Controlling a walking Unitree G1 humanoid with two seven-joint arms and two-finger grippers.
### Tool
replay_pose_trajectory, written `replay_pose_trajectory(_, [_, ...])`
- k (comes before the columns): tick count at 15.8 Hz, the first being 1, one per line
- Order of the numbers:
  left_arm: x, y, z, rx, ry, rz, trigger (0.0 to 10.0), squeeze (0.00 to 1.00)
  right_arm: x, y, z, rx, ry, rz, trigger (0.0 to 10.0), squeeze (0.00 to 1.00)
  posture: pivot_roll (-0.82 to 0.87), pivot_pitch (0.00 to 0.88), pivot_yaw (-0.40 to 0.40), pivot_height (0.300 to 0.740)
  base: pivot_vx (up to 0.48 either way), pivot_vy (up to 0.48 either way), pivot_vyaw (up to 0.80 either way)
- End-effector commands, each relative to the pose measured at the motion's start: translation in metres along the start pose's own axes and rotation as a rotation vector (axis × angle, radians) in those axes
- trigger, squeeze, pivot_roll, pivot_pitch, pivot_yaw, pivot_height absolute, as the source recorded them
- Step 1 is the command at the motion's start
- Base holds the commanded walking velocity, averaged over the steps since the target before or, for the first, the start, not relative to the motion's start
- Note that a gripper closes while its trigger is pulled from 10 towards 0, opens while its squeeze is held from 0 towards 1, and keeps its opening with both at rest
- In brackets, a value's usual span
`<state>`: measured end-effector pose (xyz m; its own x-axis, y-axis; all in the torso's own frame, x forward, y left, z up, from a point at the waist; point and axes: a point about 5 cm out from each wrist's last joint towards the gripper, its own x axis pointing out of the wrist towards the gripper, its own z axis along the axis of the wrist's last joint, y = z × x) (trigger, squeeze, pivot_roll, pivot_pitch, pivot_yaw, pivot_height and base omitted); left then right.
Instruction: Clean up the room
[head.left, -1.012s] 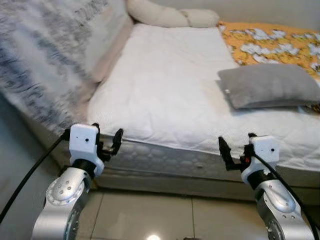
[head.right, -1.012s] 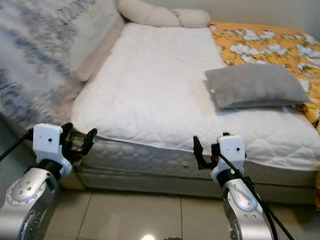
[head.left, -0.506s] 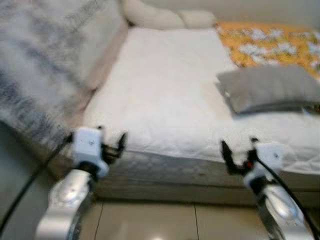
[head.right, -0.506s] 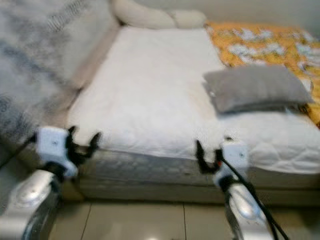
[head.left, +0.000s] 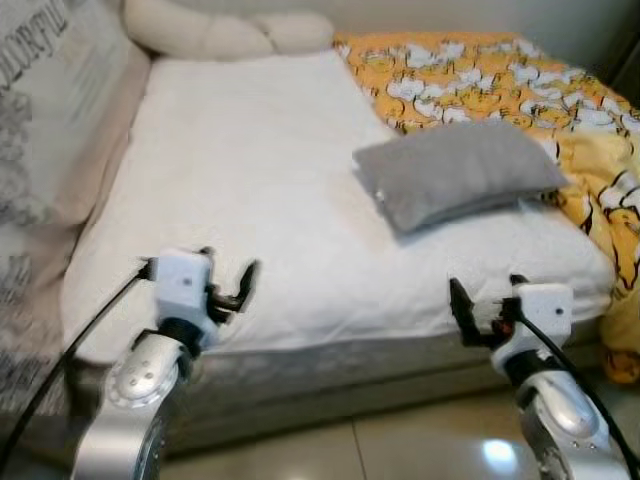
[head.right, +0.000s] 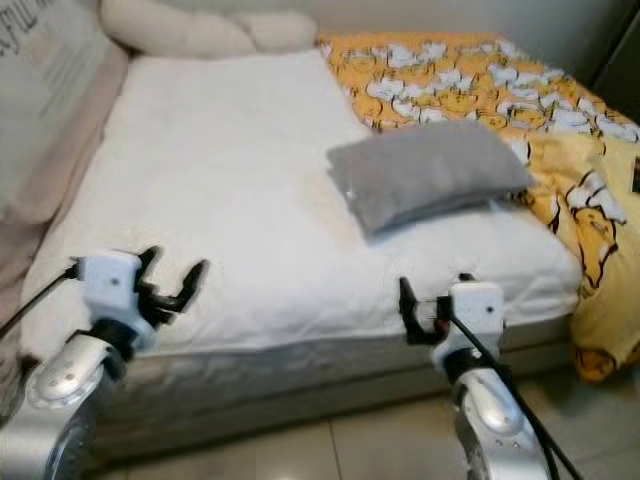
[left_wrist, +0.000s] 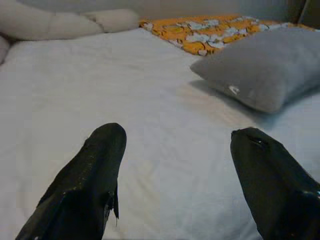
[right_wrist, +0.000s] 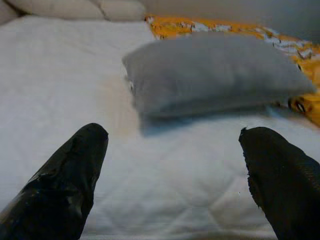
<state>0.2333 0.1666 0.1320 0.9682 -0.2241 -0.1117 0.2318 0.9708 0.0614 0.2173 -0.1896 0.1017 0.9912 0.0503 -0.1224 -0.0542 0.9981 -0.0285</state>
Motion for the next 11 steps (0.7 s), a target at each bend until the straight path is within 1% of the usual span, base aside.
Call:
replay_pose_trajectory(1, [-0.0024,0.0088,0.0016,0.014,-0.005,0.032,10.0,0.0,0.0034,0.0082,0.0054,0.012,-0.031,0.031,10.0,0.0,0.06,0.0,-0.019,0.74,0.319,0.0,0.0])
replay_pose_trajectory(4, [-0.0018,0.0102,0.0011,0.003,-0.007,0.04,10.0,0.0,0.0048,0.011,0.0057,0.017,-0.04,0.046,10.0,0.0,0.06,0.0,-0.018,0.74,0.319,0.0,0.0])
replay_pose_trajectory(11, [-0.0004,0.0113,0.0006,-0.005,-0.009,0.045,10.0,0.0,0.0075,0.0112,0.0068,0.011,-0.037,0.06,10.0,0.0,0.06,0.0,-0.02,0.74,0.319,0.0,0.0])
